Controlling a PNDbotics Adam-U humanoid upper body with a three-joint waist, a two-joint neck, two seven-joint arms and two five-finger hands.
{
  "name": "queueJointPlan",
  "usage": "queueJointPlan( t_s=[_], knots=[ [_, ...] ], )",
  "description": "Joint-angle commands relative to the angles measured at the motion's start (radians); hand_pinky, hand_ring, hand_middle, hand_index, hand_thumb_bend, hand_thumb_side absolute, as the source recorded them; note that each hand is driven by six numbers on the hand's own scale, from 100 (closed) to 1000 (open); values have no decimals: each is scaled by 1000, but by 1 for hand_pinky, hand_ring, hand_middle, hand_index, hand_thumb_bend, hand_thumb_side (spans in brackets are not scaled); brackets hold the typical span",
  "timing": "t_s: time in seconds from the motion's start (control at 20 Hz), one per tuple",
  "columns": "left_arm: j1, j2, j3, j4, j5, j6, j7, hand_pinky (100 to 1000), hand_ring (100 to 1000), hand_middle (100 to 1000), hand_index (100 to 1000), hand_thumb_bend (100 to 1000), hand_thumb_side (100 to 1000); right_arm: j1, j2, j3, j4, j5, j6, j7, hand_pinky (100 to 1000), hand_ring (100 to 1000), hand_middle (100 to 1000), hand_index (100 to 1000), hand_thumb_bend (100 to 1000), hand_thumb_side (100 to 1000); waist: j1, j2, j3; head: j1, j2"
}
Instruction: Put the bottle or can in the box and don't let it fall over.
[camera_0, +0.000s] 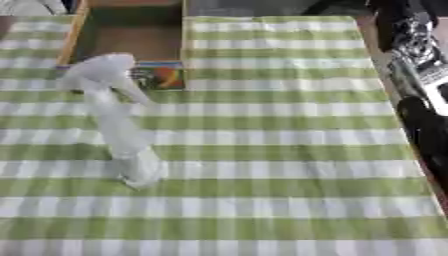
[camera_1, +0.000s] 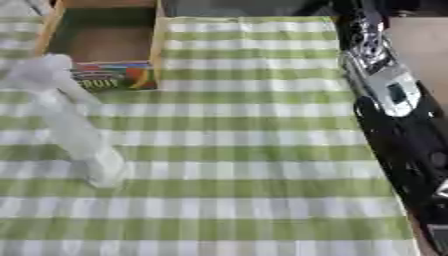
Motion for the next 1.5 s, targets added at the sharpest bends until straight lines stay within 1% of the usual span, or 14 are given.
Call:
queueJointPlan(
  t_s=[0.05,0.3,0.45,0.7,0.9,1.1,1.3,1.5],
  knots=[
    [-7,40,8,-14,1,-1,-4,1000,656,686,772,312,729,-11,-33,-6,-22,-5,-1,1,894,813,863,857,100,762,3,-32,2,-1,5],
    [-6,44,8,-15,-1,-2,-3,1000,663,689,776,322,725,-11,-33,-5,-22,-5,-1,1,894,813,863,857,100,762,4,-31,2,0,-2],
    [-2,48,3,-17,-8,1,-6,1000,687,698,784,336,722,-11,-33,-5,-21,-4,0,1,894,813,863,857,100,763,5,-31,1,2,-9],
    [9,63,-23,-54,-34,13,-40,1000,706,713,795,350,725,-11,-33,-4,-21,-4,0,1,893,813,863,857,100,764,5,-30,1,4,-19],
    [28,82,-49,-112,-48,23,-71,1000,707,722,805,352,728,-10,-32,-3,-21,-4,1,2,893,813,863,857,100,766,6,-27,0,7,-23],
    [74,105,-75,-196,-59,35,-101,1000,708,730,817,357,727,-9,-33,-3,-20,-4,1,1,893,813,863,857,100,768,7,-25,-2,7,-23],
    [115,119,-96,-281,-70,62,-110,1000,708,733,826,359,722,-9,-33,-2,-20,-4,1,1,893,813,864,857,100,770,9,-23,-1,6,-26],
    [139,128,-111,-354,-85,104,-95,1000,709,734,826,361,722,-8,-33,-1,-19,-3,1,1,893,813,864,857,100,771,9,-23,1,9,-27]
  ],
)
